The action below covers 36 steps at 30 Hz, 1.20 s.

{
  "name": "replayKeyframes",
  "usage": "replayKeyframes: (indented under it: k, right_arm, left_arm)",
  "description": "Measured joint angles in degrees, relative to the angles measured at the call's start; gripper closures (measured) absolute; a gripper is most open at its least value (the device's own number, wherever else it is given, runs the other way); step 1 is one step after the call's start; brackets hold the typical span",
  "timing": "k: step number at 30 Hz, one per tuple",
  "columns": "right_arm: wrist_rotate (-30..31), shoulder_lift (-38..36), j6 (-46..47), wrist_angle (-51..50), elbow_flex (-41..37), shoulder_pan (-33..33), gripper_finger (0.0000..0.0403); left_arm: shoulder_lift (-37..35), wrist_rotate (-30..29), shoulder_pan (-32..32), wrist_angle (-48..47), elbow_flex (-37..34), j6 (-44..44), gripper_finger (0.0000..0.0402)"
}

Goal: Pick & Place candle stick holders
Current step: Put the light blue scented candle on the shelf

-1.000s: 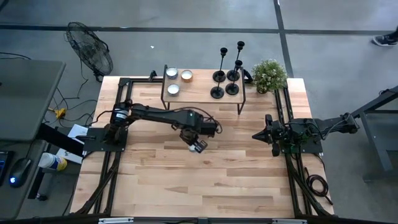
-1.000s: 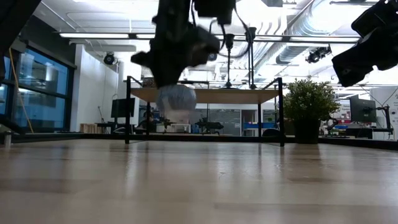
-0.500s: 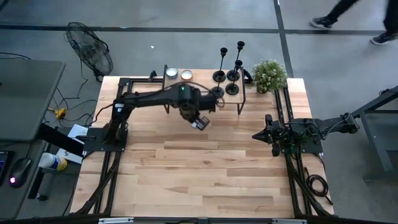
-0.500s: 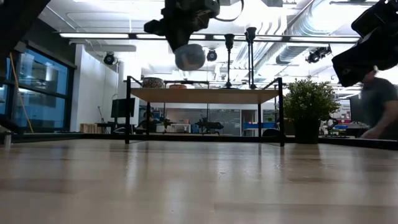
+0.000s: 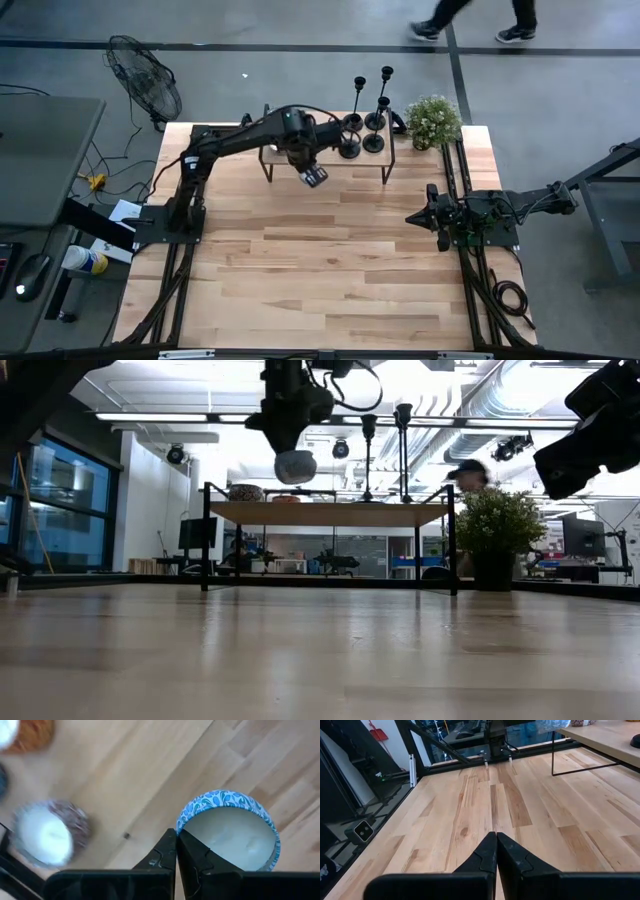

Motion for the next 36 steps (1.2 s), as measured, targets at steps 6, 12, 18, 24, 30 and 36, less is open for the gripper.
replayKeyframes:
  k: [6,12,18,24,30,36]
  right_arm:
    - [0.0,0.0,0.0,0.0,0.0,0.0,0.0402]
    - [0.0,0.0,0.0,0.0,0.0,0.0,0.0402]
    - [0.0,0.0,0.0,0.0,0.0,0.0,0.0402]
    - [0.0,0.0,-0.1,0.0,0.0,0.0,0.0402]
    - [0.0,0.0,0.0,0.0,0.0,0.0,0.0402]
    - [0.0,0.0,0.0,0.0,0.0,0.0,0.0402]
  left_arm:
    - [0.0,-2.0,2.7,0.0,0.0,12.9,0.0401]
    - [0.0,-3.9,5.9,0.0,0.0,19.0,0.0401]
    - [0.0,-5.0,9.1,0.1,0.0,24.6,0.0401]
    - [0.0,-6.3,11.1,4.2,0.0,25.8,0.0401]
    - [0.5,-6.6,12.1,4.7,0.0,24.4,0.0401]
    - [0.7,-6.3,12.9,5.3,0.0,23.2,0.0401]
